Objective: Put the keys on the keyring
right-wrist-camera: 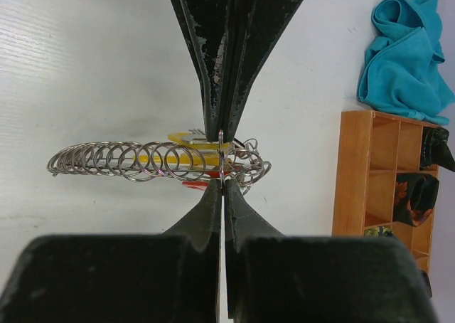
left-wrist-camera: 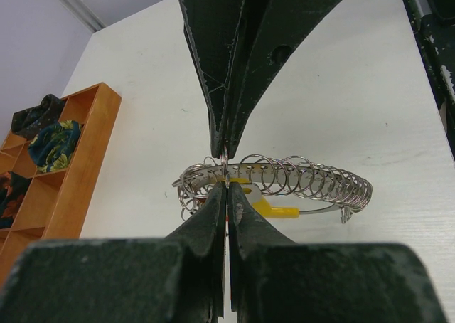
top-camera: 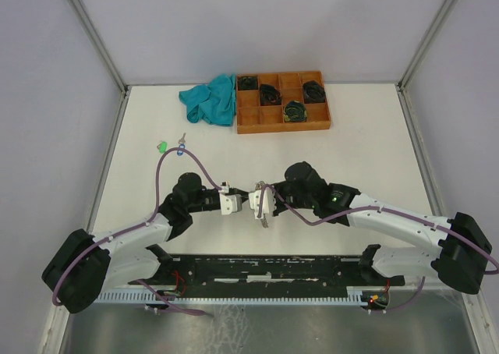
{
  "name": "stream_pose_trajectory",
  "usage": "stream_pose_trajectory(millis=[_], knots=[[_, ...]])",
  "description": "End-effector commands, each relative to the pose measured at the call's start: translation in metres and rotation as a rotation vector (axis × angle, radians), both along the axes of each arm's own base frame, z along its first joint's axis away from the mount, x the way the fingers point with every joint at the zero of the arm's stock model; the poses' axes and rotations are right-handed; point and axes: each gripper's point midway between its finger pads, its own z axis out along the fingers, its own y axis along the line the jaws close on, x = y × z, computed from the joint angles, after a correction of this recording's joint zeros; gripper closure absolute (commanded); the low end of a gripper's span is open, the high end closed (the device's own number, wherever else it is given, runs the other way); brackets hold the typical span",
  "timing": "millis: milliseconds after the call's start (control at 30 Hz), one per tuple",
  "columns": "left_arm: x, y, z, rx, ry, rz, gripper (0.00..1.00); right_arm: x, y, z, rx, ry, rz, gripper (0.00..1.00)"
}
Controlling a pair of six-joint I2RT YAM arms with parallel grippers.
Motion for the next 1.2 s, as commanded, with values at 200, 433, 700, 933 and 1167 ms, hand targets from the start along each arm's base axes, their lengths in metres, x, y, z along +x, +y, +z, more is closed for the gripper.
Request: stream_pose_trajectory(millis=[200,433,700,933,1167], knots=[[0.0032,-0.0075,0.0282,-0.063,-0.059,-0.015,0.97,0.0061,0.0105,0.0273,0.081,-0.054,-0.007,0.99],[0.0045,-0.0072,0.0261,-0.056,-0.057,-0.008,0.97,0.0055,0.0113,0.0276,0.083,-0.052,-0.003,0.99],[0.0039,-0.0063,0.0270,-0.056,-0.061,-0.008,0.97,0.0079,0.0095,0.0257,0.075,-0.055,-0.018,0.99],[0.0034,-0.0066,0.0265,-0.054,-0.060,-0.011,0.97,0.0066,0.0102,0.0261,0.078,-0.052,-0.012,0.99],[0.0038,-0.0062,0.0262,-0.053,-0.060,-0.007,0.97,0.0074,0.0095,0.0254,0.075,-0.052,-0.017,0.99]])
